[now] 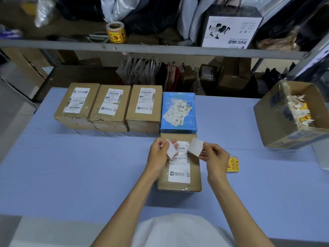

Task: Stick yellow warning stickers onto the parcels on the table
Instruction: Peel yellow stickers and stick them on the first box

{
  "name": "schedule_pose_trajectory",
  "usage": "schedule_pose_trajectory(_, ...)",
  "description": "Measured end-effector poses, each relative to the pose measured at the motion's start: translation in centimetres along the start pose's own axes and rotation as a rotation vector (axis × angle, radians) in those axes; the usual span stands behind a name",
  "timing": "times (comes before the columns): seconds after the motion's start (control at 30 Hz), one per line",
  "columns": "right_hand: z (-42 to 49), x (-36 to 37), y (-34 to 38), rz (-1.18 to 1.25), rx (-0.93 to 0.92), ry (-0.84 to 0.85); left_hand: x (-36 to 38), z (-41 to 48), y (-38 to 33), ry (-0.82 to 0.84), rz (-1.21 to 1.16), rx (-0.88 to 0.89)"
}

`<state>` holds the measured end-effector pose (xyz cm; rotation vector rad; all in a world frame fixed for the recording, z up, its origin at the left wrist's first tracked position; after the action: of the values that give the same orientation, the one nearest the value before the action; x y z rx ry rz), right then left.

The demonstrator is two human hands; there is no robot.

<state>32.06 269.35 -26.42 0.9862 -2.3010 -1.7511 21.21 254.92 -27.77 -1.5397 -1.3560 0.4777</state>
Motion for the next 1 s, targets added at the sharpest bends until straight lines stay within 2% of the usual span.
schedule_pose_trajectory(0.07,0.0,-0.1,-0.3,-0.022,0.008,-0.027,0.0,-0.2,-0.2,-0.01,-0.038,-0.013)
schedule_pose_trajectory(0.23,-0.2,0.3,-0.3,-0.037,0.003,0.006,0.1,0.0,-0.3,-0.081,0.105,0.028)
schedule_pose_trajectory(0.37,-0.3,0.5,-0.2,-0.035,0.011,0.018,-0.3,0.0,-0.2,-0.118,0.101,-0.011)
schedule_pose_trajectory(0.5,-0.4,0.8,-0.1,-0.039,0.013,0.024,0.1,-0.7,-0.7,-0.072,0.176,0.018)
schedule_pose_trajectory(0.73,-0.4,0.8,-0.1,-0.046,0.011,0.016,0.9,-0.2,0.1,0.036,0.294,-0.039)
schedule_pose_trajectory(0.8,-0.3,0.8,-0.1,-0.051,0.005,0.012,1.2,-0.4,0.0,0.078,0.356,-0.021)
schedule_pose_trajectory(0.93,-0.4,0.9,0.0,-0.09,-0.021,-0.01,1.8,-1.2,-0.9,0.043,0.416,0.041)
schedule_pose_trajectory(1.0,-0.5,1.0,0.2,-0.13,-0.046,-0.027,2.4,-1.9,-1.7,0.054,0.582,0.15)
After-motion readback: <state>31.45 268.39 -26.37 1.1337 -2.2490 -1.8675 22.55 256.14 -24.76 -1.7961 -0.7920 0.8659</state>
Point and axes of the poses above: each hand's wrist, its own z-axis towards the middle knuckle, its own x-axis out of the palm, y = z × x, the point moved 4 cm from there along z, towards the middle knuckle, and after that the axes turned 14 degrees about -z, right-handed, at the moved point
